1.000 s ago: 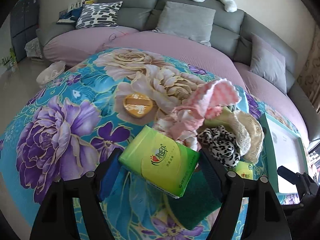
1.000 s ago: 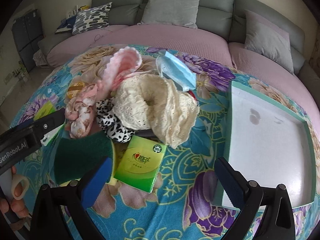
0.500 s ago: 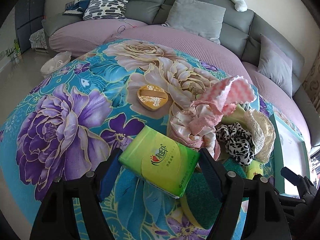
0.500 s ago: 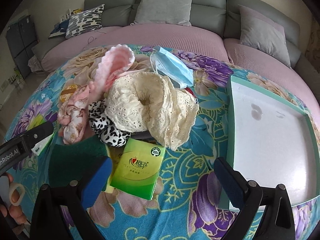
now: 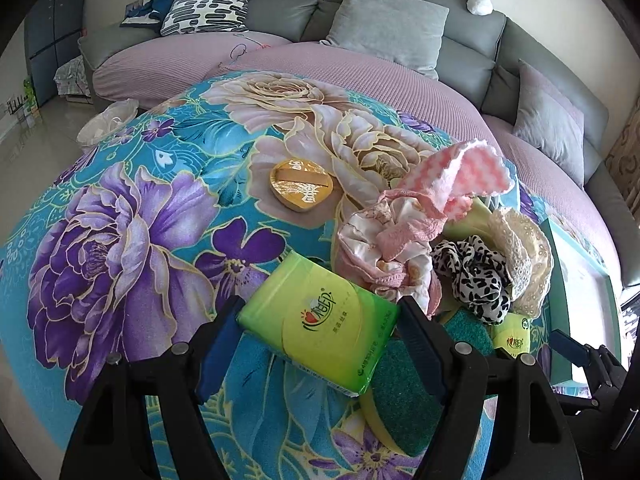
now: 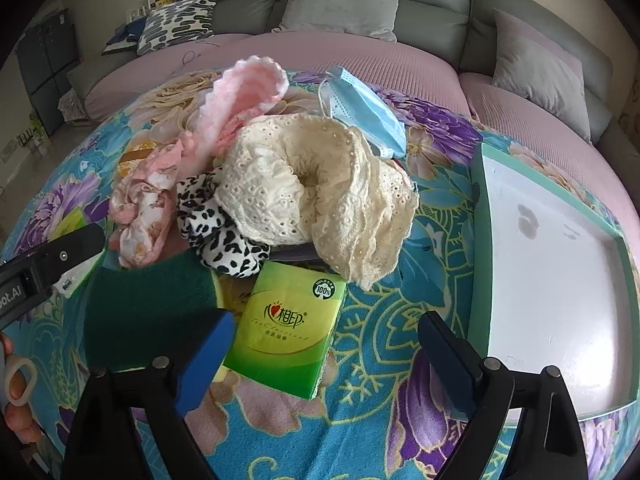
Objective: Organize soft objects
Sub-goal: 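Grasp the green tissue pack with the right gripper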
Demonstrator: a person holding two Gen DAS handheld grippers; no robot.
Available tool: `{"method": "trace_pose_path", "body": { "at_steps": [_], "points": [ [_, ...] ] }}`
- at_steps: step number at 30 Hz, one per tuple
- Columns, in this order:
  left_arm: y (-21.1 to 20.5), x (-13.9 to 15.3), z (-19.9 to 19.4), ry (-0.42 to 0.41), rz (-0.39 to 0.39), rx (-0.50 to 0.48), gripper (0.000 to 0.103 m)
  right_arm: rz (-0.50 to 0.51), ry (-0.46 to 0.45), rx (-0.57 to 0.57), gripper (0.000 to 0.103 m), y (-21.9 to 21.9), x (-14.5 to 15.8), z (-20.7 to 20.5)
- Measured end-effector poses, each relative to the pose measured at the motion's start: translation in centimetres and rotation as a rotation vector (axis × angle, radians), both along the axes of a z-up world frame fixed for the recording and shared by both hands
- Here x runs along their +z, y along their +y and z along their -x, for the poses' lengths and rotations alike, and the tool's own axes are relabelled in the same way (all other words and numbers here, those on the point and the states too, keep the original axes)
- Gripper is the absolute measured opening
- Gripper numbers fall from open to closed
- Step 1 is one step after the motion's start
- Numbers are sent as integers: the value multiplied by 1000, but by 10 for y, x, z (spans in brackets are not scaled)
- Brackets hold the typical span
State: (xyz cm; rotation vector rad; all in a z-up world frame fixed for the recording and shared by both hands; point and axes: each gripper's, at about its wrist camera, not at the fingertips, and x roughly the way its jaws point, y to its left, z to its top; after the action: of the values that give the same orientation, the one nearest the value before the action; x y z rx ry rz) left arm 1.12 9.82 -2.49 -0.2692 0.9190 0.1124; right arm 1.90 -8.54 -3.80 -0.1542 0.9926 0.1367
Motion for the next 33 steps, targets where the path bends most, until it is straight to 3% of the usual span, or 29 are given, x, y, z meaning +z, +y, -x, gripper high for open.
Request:
{"method": "trace_pose_path", "body": {
  "at_steps": [6,19,29,33],
  "points": [
    [1,0,1,0,-3,3,78,14,-3,-12,92,-5,4,1],
    [0,-1,1,4,-4,-6,78,-8,50,44,68,4,-11,0],
    [-2,-1,0,11,-12,-13,78,-38,39,42,66,2,-15,-4],
    [-4,1,1,9,-18,-17,78,-74,32,51,52,-2,-12,-2]
  ]
}}
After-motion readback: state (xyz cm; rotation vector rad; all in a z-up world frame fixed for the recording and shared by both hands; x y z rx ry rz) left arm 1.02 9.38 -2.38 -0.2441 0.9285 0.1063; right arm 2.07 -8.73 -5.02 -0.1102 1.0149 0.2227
